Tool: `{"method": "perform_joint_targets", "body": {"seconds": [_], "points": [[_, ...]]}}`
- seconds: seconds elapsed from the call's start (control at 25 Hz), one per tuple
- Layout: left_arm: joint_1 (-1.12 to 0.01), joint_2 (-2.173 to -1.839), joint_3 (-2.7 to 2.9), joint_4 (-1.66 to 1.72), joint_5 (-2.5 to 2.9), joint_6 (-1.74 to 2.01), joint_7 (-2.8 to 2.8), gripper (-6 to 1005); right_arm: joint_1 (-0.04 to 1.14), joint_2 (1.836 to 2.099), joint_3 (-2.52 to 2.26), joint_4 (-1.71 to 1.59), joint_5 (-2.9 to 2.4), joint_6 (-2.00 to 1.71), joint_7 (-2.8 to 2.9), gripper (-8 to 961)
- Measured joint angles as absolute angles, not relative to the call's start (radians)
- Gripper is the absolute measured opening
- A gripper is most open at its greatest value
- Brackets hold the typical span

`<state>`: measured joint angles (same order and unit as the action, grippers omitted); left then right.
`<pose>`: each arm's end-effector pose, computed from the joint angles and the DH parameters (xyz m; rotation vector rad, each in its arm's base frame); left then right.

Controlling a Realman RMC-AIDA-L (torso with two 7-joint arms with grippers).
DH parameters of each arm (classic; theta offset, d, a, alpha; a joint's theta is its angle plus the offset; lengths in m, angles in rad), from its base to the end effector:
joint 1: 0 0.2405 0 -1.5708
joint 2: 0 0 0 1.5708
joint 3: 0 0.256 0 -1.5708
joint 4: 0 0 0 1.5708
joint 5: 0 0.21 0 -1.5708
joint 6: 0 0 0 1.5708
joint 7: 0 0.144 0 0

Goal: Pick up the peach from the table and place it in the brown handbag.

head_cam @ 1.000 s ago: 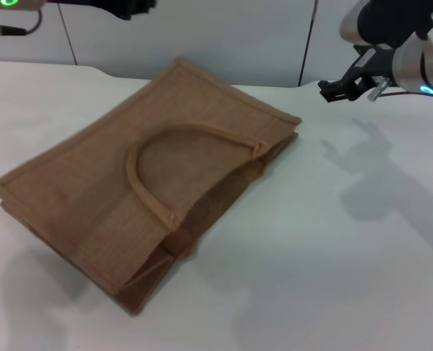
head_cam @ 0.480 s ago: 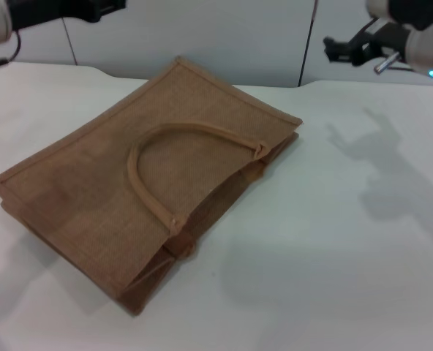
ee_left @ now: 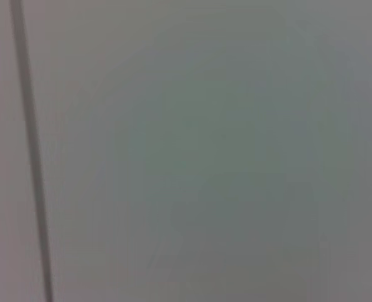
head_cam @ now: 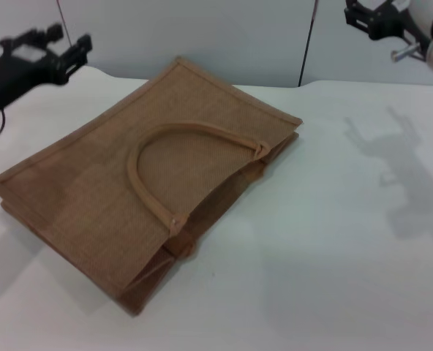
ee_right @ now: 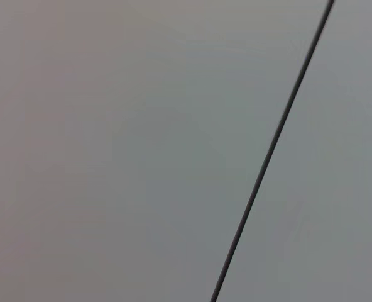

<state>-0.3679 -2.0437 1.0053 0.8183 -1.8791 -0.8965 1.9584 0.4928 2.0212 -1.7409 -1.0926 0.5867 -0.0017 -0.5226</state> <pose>-0.2847 0.3905 0.0769 -1.9580 -0.5246 -0.6887 0.1652 0.4404 0.0104 -1.9068 0.2808 0.3509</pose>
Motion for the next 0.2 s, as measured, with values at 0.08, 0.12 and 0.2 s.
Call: {"method": "perform_joint_targets", "body": {"seconds": [0.08,0.12,0.2], "points": [[-0.368,-2.041,0.992,0.744,-1.941,-0.909,2.001,543,0.482,2.021,-1.776,-1.062,0.614,-0.083,-0.522,886],[-0.368,-2.041,0.981,0.711,-1.967,-0.923,2.023,543,0.476,2.021,-1.795,-1.044,0.626,-0.127,-0.521,886],[-0.367,-2.041,0.948,0.644,-2.020,-0.974,2.092,543,0.465,2.021,-1.825,-1.005,0.636,-0.207,-0.509,886]]}}
